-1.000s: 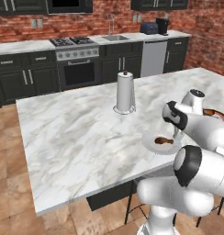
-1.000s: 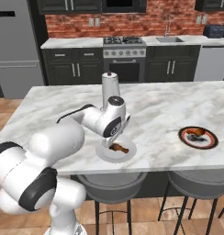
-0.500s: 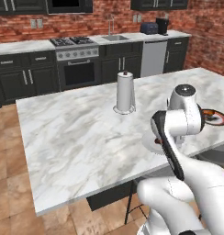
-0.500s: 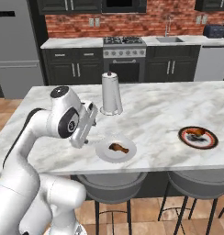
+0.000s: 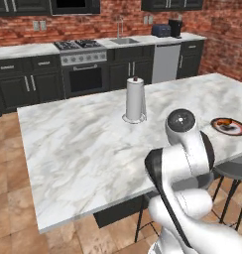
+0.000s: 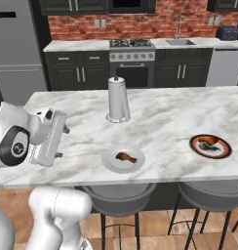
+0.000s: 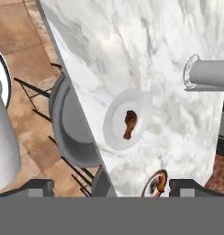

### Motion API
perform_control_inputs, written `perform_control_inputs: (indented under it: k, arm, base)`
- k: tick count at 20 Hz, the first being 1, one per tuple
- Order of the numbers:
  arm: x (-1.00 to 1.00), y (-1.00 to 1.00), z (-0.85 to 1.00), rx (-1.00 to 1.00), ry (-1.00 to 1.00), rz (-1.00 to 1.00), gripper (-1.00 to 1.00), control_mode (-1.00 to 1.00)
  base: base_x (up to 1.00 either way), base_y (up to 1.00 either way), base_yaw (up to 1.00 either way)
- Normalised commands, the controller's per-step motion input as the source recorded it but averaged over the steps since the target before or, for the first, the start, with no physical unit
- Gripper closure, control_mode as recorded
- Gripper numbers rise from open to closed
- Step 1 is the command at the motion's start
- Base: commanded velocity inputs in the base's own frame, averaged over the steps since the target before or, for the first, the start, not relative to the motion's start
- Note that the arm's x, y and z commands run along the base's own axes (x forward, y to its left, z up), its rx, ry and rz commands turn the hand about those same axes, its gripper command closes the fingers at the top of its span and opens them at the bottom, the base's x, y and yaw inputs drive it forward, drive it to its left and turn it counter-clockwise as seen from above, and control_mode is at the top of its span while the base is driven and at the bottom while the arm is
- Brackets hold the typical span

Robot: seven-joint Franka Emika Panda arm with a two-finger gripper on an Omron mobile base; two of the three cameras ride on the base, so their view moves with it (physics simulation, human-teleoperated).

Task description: Take the chicken drumsticks from the pan and place one on each plate on the dining counter.

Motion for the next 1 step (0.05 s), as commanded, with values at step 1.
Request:
perform_control_inputs:
  k: [1]
  arm:
    - [-1.00, 0.00, 0.00, 0.00, -0.44, 0.00, -1.00, -1.00]
  base:
    - [0.00, 0.00, 0.00]
